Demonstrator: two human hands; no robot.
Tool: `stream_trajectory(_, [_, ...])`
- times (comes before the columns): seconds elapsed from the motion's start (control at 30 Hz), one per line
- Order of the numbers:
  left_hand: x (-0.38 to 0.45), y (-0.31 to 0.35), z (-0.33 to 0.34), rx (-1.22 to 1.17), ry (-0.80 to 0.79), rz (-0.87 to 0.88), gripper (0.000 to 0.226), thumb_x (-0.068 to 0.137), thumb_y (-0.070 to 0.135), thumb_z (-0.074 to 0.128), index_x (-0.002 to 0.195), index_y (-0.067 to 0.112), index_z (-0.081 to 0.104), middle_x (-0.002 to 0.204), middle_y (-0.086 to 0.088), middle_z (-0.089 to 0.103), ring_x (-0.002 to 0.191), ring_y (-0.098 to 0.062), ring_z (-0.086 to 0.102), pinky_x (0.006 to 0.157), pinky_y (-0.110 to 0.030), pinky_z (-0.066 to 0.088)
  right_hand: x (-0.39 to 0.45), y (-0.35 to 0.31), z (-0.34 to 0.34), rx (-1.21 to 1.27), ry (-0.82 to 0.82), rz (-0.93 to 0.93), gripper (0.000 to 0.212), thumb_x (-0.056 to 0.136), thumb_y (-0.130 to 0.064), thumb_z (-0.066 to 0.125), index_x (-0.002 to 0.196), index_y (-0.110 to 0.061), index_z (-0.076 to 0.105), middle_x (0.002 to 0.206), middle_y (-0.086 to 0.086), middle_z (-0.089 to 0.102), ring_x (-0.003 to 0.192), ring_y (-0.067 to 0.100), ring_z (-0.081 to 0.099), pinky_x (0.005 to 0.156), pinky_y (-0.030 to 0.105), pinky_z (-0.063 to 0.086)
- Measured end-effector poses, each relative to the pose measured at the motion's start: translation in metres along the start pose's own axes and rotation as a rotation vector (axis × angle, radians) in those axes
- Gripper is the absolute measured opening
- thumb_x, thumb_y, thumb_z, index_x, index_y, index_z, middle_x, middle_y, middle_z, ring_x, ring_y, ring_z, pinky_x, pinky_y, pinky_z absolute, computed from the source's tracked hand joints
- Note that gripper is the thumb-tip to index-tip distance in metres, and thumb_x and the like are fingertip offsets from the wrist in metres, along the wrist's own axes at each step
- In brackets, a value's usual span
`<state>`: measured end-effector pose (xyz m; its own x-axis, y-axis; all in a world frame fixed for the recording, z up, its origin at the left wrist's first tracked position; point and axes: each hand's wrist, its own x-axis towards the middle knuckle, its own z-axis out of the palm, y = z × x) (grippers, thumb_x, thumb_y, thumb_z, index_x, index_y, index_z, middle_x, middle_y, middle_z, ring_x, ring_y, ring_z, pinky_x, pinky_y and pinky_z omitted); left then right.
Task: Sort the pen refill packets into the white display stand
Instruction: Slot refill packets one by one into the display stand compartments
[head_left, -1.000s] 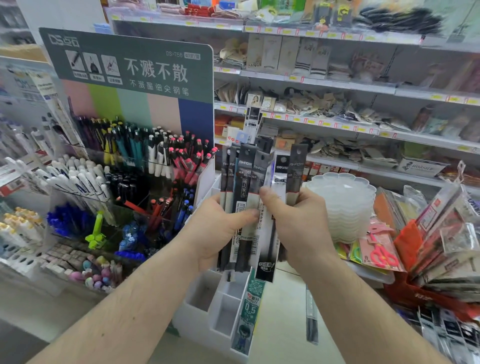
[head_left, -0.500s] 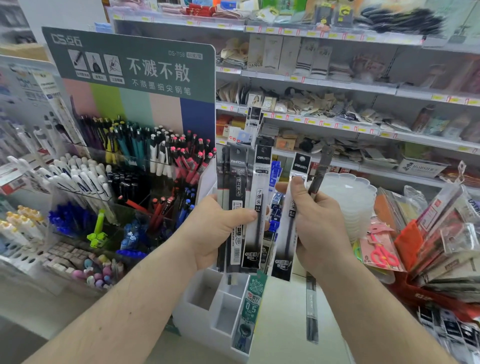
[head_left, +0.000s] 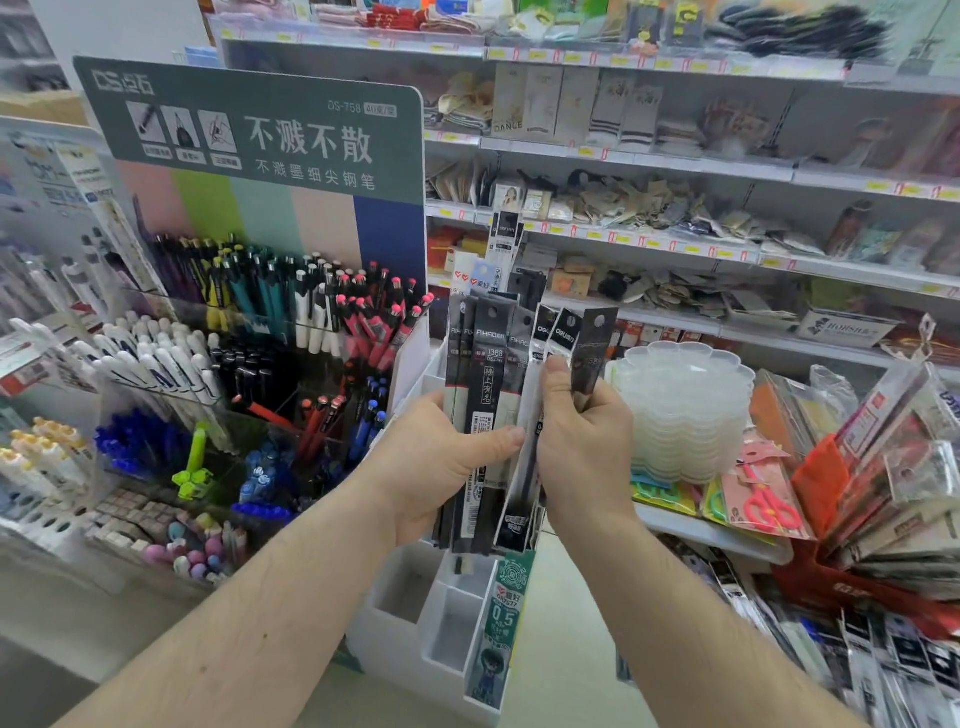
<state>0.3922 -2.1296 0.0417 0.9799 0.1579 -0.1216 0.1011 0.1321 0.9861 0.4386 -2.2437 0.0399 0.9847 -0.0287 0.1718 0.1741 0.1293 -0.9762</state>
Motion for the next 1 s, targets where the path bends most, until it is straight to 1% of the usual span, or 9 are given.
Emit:
stream_trajectory(0.17, [-0.002,0.003,0.001,-0.026,0.002,0.000,0.056,0.075,0.013,0.079,0.125,0.001,0.057,0.110,-0.015,0.074,0.106,-0.029,0.070,0.098,-0.050,0.052,0.007,0.004,-0.007,0.032,-0.115,0.046,0.048,0.091,-0.038,0.067,0.079,0.006,0.053,0.069,0.010,0.048,0.066,0.025,0.046,0.064,0.044,0.044])
stream_trajectory(0.27, [-0.003,0.007,0.002,-0.057,0.023,-0.003,0.038,0.087,0.005,0.072,0.123,0.001,0.060,0.109,-0.014,0.074,0.104,-0.029,0.071,0.098,-0.051,0.052,0.016,0.000,-0.013,0.087,-0.106,0.155,0.033,0.086,-0.043,0.071,0.077,-0.012,0.062,0.074,0.024,0.055,0.068,0.026,0.050,0.064,0.048,0.051])
stream_trajectory(0.3, [-0.004,0.008,0.002,-0.077,0.035,-0.010,0.033,0.089,0.003,0.068,0.121,0.001,0.061,0.108,-0.016,0.074,0.102,-0.031,0.071,0.095,-0.052,0.054,0.019,-0.003,-0.016,0.119,-0.112,0.188,0.031,0.089,-0.041,0.070,0.079,-0.013,0.061,0.073,0.029,0.057,0.063,0.025,0.052,0.058,0.037,0.051])
stream_trajectory(0.37, [-0.005,0.011,0.002,-0.128,0.080,-0.012,0.026,0.090,0.002,0.065,0.115,0.000,0.064,0.103,-0.018,0.074,0.093,-0.033,0.072,0.084,-0.050,0.059,0.025,-0.012,-0.022,0.181,-0.103,0.222,0.032,0.099,-0.024,0.060,0.073,-0.009,0.050,0.049,0.009,0.055,0.040,0.012,0.047,0.039,0.018,0.040])
stream_trajectory(0.4, [-0.005,0.011,0.002,-0.153,0.107,-0.004,0.020,0.090,0.002,0.064,0.110,-0.001,0.067,0.099,-0.018,0.075,0.086,-0.032,0.073,0.076,-0.046,0.061,0.029,-0.015,-0.025,0.200,-0.093,0.227,0.033,0.101,-0.019,0.056,0.070,-0.010,0.046,0.041,-0.003,0.048,0.032,0.005,0.041,0.034,0.016,0.034])
stream_trajectory(0.47, [-0.004,0.013,-0.001,-0.203,0.162,0.028,0.013,0.091,0.001,0.060,0.098,-0.001,0.071,0.091,-0.015,0.075,0.074,-0.026,0.071,0.062,-0.036,0.060,0.038,-0.021,-0.029,0.218,-0.059,0.227,0.035,0.101,-0.016,0.056,0.068,-0.013,0.045,0.039,-0.008,0.039,0.029,0.002,0.032,0.031,0.016,0.027])
stream_trajectory(0.7, [0.006,0.024,-0.014,-0.252,0.293,0.157,0.011,0.094,-0.003,0.056,0.094,-0.004,0.067,0.081,-0.013,0.073,0.068,-0.020,0.070,0.060,-0.028,0.058,0.099,-0.041,-0.022,0.076,0.172,0.043,0.040,0.097,-0.030,0.063,0.066,-0.019,0.040,0.053,-0.005,0.038,0.040,0.009,0.029,0.045,0.024,0.027])
stream_trajectory(0.83, [0.007,0.018,-0.013,-0.300,0.290,0.117,0.010,0.094,-0.004,0.056,0.098,-0.005,0.065,0.079,-0.013,0.071,0.068,-0.021,0.070,0.060,-0.028,0.058,0.131,-0.043,0.001,-0.136,0.122,-0.134,0.045,0.096,-0.031,0.065,0.060,-0.021,0.040,0.051,-0.010,0.038,0.044,0.005,0.031,0.051,0.026,0.030])
stream_trajectory(1.0, [0.006,0.019,-0.012,-0.314,0.272,0.105,0.009,0.094,-0.004,0.056,0.096,-0.002,0.065,0.078,-0.011,0.072,0.066,-0.020,0.069,0.061,-0.029,0.060,0.163,-0.037,0.023,-0.438,0.061,-0.230,0.047,0.097,-0.037,0.061,0.059,-0.021,0.039,0.057,-0.007,0.044,0.056,0.014,0.041,0.060,0.030,0.035])
